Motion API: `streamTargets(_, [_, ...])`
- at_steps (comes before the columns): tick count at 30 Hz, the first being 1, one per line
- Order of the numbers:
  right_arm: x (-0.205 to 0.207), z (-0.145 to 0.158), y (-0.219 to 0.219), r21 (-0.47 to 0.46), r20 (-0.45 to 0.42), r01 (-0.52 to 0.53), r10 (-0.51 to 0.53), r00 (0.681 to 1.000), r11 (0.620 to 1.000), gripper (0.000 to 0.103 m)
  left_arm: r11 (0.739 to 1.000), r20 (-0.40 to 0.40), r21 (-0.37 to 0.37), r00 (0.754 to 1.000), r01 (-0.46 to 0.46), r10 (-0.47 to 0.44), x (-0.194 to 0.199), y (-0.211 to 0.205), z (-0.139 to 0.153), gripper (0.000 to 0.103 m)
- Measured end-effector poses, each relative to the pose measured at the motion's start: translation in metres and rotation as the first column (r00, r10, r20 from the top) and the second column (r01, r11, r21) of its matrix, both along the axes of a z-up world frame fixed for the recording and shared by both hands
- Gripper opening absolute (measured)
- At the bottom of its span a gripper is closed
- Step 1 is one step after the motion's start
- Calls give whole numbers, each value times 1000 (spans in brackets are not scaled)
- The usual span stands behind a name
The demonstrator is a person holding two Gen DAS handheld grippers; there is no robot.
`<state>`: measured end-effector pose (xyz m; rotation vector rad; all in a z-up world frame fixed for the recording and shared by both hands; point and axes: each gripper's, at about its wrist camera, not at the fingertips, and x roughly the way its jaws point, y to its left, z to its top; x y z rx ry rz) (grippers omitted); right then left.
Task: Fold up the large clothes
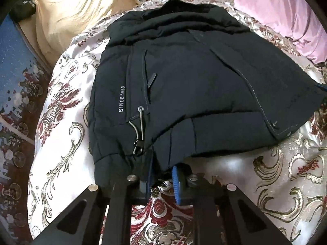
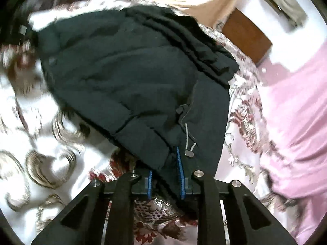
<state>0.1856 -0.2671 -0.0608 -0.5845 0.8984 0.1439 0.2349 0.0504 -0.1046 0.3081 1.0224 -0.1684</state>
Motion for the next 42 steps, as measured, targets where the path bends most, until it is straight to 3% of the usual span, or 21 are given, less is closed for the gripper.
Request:
streamTargets(3, [1,5,-12,88,0,42,-42,999,995,15,1000,51,-25,999,-3,4,-5,3,10,10])
streamTargets(9, [-2,10,-24,148,72,93,-104,992,985,11,999,173,-39,985,5,2,-21,4,33,7])
streamTargets(15, [-29,27,-32,253,148,131,-172,974,959,8,998,217,-59,976,10,3,-47,7,52,6])
streamTargets(23, [-106,40,-45,309,148,128,-181,972,942,7,994,219,-98,975,57,-34,-134,10,64,6])
streamTargets(31, [-198,57,-51,372,163,172,-247,955,912,7,983,228,-179,974,37,5,-212,22,78,6])
streamTargets(35, [-209,61,-54,377,173,183,-263,949,908,7,979,227,-204,973,22,26,-213,22,86,6])
streamTargets(42, [-184,86,-58,418,224,151,-262,939,896,6,978,294,-204,955,42,20,-191,15,115,6])
